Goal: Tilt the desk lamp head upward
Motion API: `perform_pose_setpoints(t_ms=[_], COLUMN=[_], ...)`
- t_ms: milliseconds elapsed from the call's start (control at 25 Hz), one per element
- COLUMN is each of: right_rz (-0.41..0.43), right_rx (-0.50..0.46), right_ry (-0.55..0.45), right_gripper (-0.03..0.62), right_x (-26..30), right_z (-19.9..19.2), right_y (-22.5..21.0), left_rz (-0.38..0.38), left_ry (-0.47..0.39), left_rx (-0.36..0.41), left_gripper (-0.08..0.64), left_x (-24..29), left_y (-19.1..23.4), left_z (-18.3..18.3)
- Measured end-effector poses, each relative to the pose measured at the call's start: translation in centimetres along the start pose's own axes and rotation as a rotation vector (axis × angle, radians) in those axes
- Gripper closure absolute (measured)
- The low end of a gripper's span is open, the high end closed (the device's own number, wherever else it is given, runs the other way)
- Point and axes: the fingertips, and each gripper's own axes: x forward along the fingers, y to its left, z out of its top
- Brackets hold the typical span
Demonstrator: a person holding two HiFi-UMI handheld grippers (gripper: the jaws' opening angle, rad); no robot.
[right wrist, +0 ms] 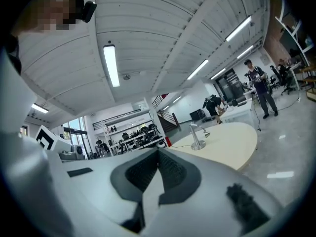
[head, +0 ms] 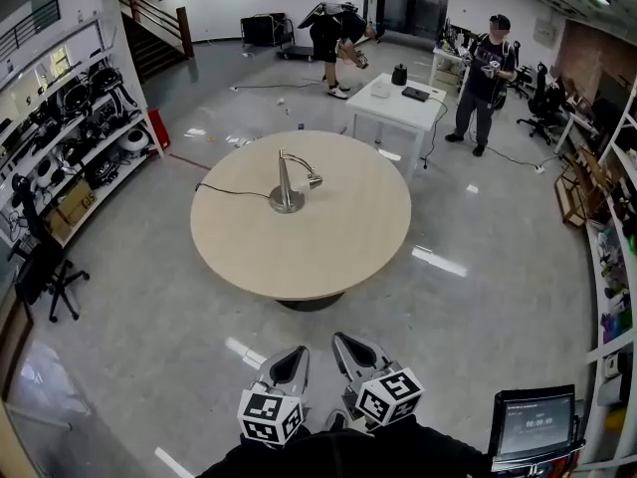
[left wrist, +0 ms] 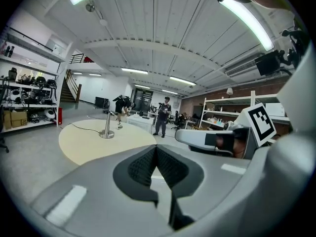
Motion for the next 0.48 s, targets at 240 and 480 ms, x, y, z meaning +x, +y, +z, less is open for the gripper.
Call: perform_pose_setpoints(t_ms=[240, 480], right_rz=[0.013, -0.030], right_rx=[0.015, 0.010], right_ry=[0.036, 0.040], right_gripper=[0.594, 0.594], right_x=[2.1, 4.8], right_z=[-1.0, -0.3], right_y=[-2.1, -4.6], left_rz=[-0.011, -0.040], left_ry=[0.013, 0.015], left_rx=[0.000, -0.007], left_gripper=[0.554, 0.554], left_x=[2.6, 5.9], left_y=[0.8, 2.7], left_z=[-0.4, 0.4])
